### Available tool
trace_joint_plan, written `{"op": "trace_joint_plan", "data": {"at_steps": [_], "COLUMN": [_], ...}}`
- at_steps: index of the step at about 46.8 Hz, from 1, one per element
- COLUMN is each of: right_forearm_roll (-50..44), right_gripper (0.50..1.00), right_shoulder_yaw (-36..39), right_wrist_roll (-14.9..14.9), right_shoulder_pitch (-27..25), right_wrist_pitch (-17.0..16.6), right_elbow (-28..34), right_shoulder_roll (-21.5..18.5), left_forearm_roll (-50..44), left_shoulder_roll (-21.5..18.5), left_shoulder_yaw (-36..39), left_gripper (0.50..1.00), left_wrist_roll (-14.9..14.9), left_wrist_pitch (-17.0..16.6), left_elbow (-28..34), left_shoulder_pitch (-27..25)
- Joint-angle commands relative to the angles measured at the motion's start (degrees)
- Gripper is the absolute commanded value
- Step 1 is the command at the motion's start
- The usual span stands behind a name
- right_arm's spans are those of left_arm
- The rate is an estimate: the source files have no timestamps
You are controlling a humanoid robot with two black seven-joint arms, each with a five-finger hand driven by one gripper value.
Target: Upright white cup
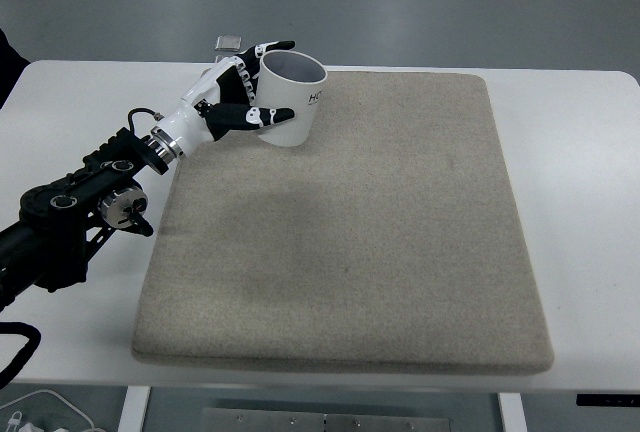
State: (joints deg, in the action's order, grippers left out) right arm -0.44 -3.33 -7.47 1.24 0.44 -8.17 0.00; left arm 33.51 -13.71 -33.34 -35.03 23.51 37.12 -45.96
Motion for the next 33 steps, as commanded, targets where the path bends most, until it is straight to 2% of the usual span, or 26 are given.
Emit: {"op": "trace_joint_plan", "data": {"at_steps": [1,9,18,33], "right_forearm_roll": [0.00,0.00,0.00,0.00], "right_gripper": [0.930,0.930,0.930,0.930], "right_shoulder_yaw": [0.08,0.08,0.08,0.08], "right_wrist_roll": [-0.01,-0.01,-0.01,-0.01], "right_shoulder_pitch": [-0.01,-0.01,-0.01,-0.01], "right_wrist_pitch": [0.00,-0.18,-0.18,-0.18], "right_elbow": [0.00,-0.09,0.00,0.00], "right_shoulder_roll": [0.00,0.00,0.00,0.00], "left_forearm_roll": [0.50,3.57,7.80,6.92], "left_shoulder_roll": [0.09,1.50,2.90,6.41], "left_shoulder_yaw": [0.11,0.11,0.11,-0.94], "left_gripper": [0.621,0.623,0.630,0.636], "left_wrist_roll": [0.03,0.03,0.03,0.03], "left_wrist_pitch": [-0.22,-1.00,-5.66,-8.30], "left_elbow": [-1.35,-3.72,-3.81,-3.37], "left_shoulder_pitch": [0.08,0.35,1.40,1.40]}}
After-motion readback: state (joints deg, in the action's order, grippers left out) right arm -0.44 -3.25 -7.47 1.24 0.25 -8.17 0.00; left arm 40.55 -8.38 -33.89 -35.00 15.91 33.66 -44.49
